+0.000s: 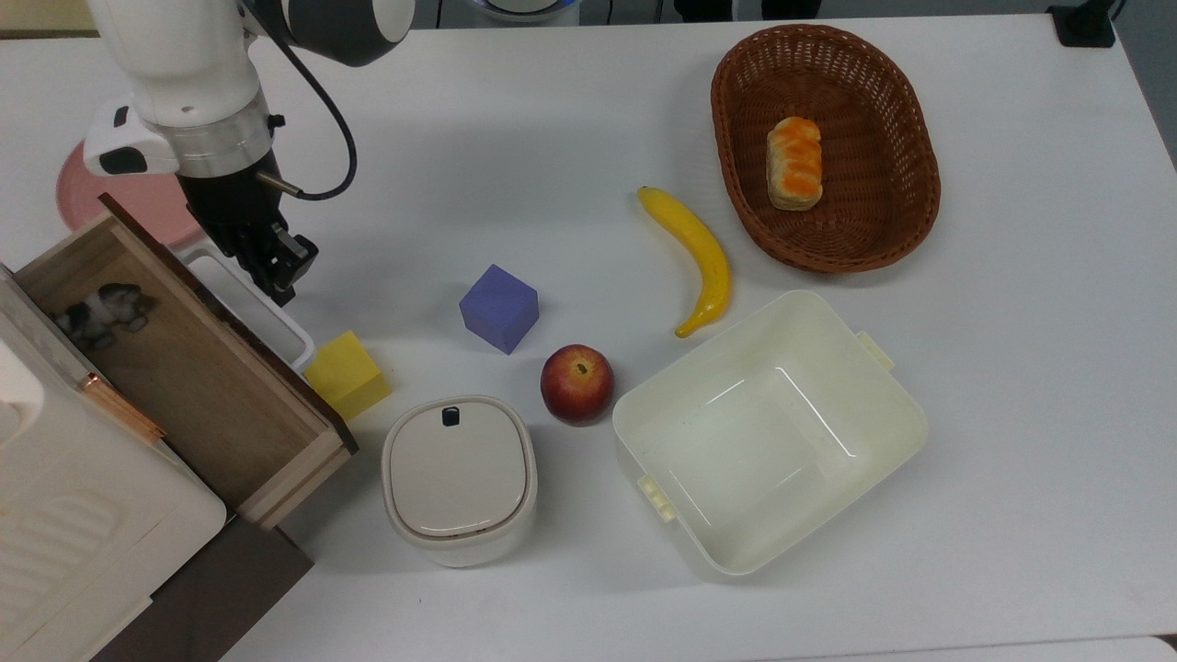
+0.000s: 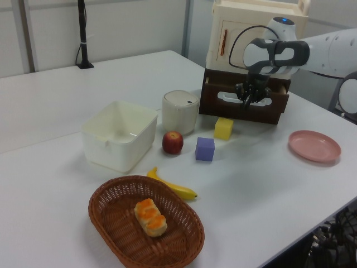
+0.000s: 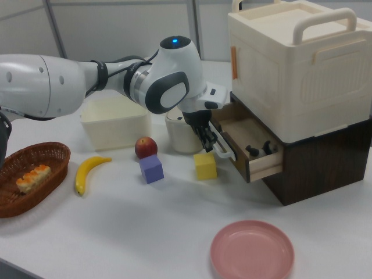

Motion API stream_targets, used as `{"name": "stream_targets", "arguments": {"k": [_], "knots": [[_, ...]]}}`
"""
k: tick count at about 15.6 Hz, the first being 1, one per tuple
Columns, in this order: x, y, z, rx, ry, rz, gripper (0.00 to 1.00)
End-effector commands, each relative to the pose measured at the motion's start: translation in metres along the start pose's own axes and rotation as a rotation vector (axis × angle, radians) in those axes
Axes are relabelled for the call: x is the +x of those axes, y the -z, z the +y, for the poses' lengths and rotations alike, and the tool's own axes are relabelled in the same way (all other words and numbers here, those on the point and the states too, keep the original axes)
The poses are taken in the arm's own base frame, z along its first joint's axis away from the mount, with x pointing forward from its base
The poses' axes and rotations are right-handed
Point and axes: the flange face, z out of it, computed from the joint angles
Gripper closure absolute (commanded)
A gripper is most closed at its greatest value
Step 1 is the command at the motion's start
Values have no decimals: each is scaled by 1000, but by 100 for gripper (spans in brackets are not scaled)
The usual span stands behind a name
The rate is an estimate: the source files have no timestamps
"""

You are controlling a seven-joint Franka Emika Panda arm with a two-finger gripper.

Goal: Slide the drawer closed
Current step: 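Push the drawer front inward into the wooden cabinet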

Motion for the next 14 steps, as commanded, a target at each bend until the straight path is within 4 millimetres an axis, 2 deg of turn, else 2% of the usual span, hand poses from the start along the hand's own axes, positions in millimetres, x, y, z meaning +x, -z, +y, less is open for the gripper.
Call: {"name": "stream_targets", "arguments": {"k": [1, 4, 5, 11, 14], "knots": [[10, -2, 0, 12, -29, 28, 81], [17, 2, 3, 25, -37, 82, 81], [17, -5, 4, 20, -38, 74, 81], [31, -18, 12, 18, -59, 83, 81], [39, -11, 13, 53, -83, 132, 81]]}}
